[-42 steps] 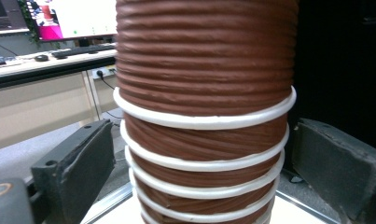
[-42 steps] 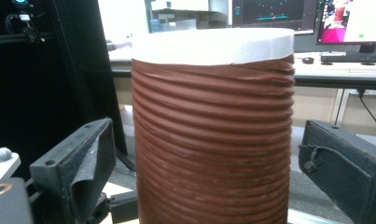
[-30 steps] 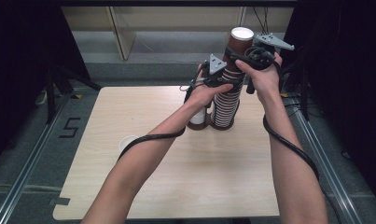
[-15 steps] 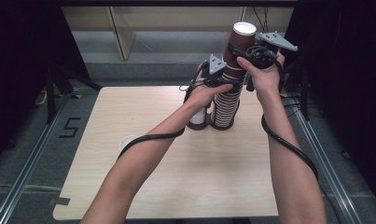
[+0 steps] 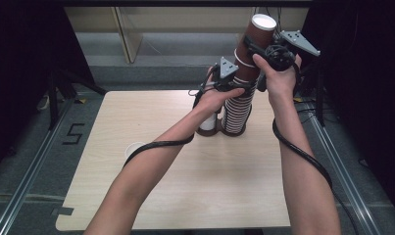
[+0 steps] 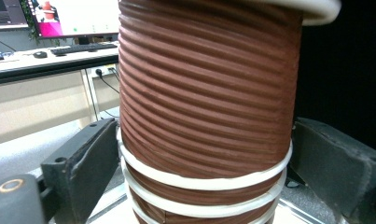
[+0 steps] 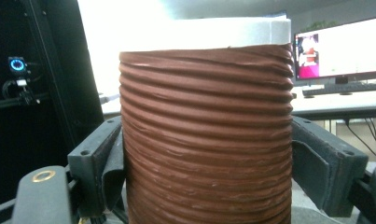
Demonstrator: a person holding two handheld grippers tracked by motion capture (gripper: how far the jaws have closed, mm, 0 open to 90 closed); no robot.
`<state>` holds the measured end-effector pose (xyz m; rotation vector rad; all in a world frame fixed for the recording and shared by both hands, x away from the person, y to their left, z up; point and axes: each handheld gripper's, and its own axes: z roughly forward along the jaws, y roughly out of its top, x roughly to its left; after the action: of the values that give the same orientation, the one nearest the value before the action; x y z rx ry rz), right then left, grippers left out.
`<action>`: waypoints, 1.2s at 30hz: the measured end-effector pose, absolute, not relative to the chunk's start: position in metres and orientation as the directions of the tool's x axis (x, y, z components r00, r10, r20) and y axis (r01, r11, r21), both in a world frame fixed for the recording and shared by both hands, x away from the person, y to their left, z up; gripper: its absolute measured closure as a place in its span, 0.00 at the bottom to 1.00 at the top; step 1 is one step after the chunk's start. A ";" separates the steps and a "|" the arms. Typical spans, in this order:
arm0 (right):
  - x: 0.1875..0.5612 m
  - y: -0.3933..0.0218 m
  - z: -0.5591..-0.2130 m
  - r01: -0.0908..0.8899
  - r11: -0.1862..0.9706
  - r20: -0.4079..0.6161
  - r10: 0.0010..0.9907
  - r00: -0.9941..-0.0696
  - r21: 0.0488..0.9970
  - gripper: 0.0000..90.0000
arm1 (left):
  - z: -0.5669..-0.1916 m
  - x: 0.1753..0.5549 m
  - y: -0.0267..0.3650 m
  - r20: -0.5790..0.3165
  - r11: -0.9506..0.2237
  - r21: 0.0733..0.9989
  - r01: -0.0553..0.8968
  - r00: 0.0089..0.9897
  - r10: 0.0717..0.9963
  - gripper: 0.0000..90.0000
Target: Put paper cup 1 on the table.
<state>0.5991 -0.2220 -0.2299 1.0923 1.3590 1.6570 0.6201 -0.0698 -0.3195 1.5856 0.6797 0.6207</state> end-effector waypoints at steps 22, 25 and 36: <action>0.569 -0.241 -0.194 -0.146 -0.288 0.216 0.901 -0.377 0.947 0.21 | -0.317 0.604 -0.068 0.062 -0.118 0.992 0.037 0.675 0.735 0.03; 0.556 -0.248 -0.194 -0.155 -0.293 0.216 0.897 -0.387 0.943 0.21 | -0.312 0.592 -0.062 0.095 -0.137 0.991 0.007 0.682 0.725 0.02; 0.522 -0.261 -0.206 -0.171 -0.292 0.196 0.882 -0.429 0.941 0.22 | -0.308 0.547 -0.036 0.146 -0.162 0.986 -0.045 0.700 0.699 0.02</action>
<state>0.5225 -0.2610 -0.2060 0.9814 1.1884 1.8107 0.5469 -0.0360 -0.3080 1.6138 0.5430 0.7127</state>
